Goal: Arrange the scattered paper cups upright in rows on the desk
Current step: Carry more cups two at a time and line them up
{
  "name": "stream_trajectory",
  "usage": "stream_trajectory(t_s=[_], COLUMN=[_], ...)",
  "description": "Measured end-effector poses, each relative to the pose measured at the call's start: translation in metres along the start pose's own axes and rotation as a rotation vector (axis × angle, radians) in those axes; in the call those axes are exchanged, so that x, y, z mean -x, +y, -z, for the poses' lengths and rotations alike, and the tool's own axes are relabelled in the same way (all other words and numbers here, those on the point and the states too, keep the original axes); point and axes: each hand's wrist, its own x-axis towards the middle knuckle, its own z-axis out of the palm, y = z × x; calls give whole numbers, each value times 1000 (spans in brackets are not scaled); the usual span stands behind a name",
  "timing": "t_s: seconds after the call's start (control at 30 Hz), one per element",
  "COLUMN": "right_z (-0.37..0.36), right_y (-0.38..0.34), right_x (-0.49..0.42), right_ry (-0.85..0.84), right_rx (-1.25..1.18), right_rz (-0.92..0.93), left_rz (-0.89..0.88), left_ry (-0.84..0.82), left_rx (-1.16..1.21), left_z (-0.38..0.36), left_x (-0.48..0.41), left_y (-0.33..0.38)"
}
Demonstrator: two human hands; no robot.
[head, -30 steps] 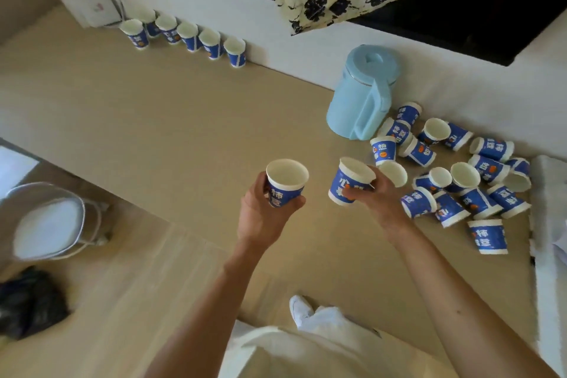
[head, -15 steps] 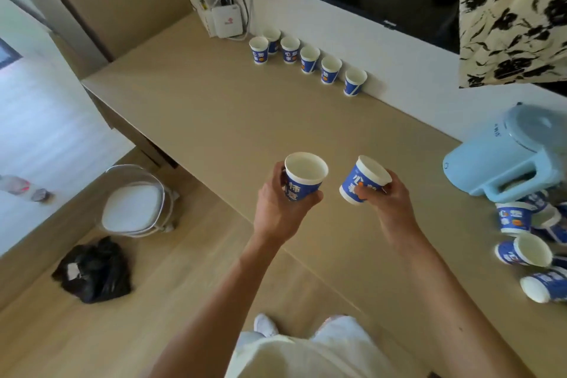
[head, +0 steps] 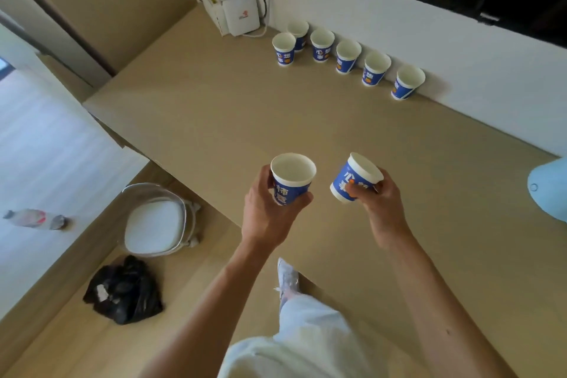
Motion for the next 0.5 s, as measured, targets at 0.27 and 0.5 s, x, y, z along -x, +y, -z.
stream_trajectory(t_s=[0.27,0.5], right_z=[-61,-108], right_y=[-32,-24], right_x=[-63,-103], right_ry=[46,230], right_rx=[2,-15], right_rz=[-7,-33], left_rz=[-10,-58], left_ry=[-25,-152], left_rx=[-24,42], left_z=[42,43], left_x=[-90,-174], left_y=[4,-18])
